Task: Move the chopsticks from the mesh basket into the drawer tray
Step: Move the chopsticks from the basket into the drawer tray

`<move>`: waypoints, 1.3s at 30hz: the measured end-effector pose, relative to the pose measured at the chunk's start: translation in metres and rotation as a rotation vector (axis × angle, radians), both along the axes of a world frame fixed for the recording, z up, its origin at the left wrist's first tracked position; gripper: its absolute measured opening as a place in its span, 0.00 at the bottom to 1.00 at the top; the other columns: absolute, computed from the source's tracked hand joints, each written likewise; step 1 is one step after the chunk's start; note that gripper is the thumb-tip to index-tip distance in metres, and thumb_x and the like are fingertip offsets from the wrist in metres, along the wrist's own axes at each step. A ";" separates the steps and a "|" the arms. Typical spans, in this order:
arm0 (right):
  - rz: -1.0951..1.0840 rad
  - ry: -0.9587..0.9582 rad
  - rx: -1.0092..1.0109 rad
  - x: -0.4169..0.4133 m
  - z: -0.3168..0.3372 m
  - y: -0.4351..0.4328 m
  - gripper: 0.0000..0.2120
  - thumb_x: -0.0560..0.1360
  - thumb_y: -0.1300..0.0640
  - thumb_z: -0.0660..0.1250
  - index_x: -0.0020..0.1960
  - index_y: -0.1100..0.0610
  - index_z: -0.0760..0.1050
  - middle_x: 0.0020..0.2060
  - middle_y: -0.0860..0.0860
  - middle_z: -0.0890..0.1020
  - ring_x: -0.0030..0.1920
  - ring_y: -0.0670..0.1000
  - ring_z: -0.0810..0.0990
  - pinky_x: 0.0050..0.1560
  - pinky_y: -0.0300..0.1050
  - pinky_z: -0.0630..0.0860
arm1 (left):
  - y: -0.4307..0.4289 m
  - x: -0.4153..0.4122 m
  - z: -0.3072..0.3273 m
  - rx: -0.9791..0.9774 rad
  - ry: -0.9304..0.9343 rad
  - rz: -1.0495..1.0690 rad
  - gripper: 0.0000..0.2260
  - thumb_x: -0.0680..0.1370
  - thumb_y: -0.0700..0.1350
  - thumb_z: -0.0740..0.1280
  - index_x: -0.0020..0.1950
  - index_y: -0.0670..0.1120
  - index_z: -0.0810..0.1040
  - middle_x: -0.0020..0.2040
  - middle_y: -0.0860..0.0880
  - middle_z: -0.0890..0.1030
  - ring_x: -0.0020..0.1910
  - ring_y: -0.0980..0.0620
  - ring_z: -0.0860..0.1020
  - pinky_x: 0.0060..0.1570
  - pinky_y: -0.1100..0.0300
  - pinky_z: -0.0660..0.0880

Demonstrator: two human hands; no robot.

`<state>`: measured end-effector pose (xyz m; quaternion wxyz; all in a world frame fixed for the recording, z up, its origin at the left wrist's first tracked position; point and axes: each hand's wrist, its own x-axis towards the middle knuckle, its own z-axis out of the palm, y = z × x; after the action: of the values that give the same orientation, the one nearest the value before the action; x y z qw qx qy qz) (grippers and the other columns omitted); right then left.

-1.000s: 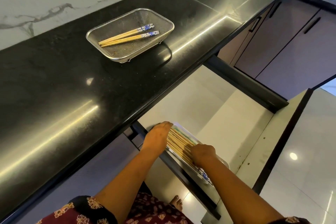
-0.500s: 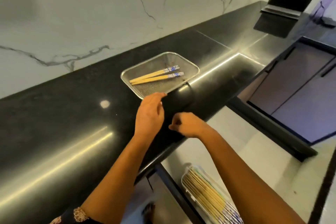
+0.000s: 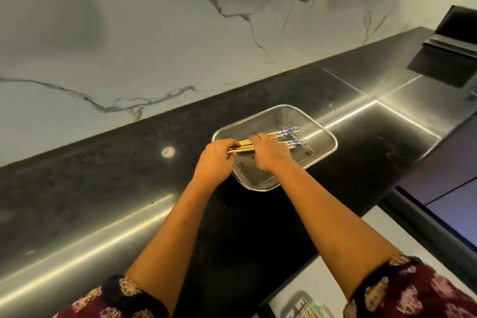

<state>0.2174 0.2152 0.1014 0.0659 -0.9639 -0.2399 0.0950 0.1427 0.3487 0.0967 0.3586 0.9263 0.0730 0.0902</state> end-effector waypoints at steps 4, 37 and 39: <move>0.019 -0.029 -0.151 0.018 -0.021 0.011 0.32 0.78 0.59 0.60 0.77 0.51 0.50 0.77 0.50 0.55 0.76 0.55 0.53 0.70 0.61 0.59 | 0.004 0.015 -0.005 0.016 0.045 -0.022 0.14 0.74 0.38 0.64 0.58 0.49 0.79 0.54 0.49 0.82 0.52 0.50 0.79 0.57 0.51 0.75; 0.271 -0.531 0.117 -0.052 0.077 -0.015 0.10 0.79 0.58 0.56 0.59 0.56 0.68 0.43 0.54 0.82 0.36 0.56 0.79 0.32 0.45 0.66 | -0.040 -0.024 0.035 -0.951 -0.380 -0.071 0.13 0.79 0.44 0.62 0.63 0.49 0.73 0.53 0.52 0.81 0.52 0.59 0.79 0.52 0.63 0.75; 0.283 -0.489 0.140 -0.066 0.090 -0.030 0.11 0.79 0.57 0.57 0.60 0.55 0.69 0.42 0.53 0.82 0.34 0.53 0.76 0.33 0.44 0.67 | -0.048 -0.033 0.043 -1.033 -0.385 -0.132 0.10 0.79 0.44 0.63 0.59 0.51 0.77 0.48 0.54 0.82 0.49 0.58 0.80 0.49 0.63 0.76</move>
<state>0.1515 0.1851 0.1918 0.0586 -0.9082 -0.3869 -0.1485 0.1097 0.3012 0.1400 0.7779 0.5995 -0.0172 0.1877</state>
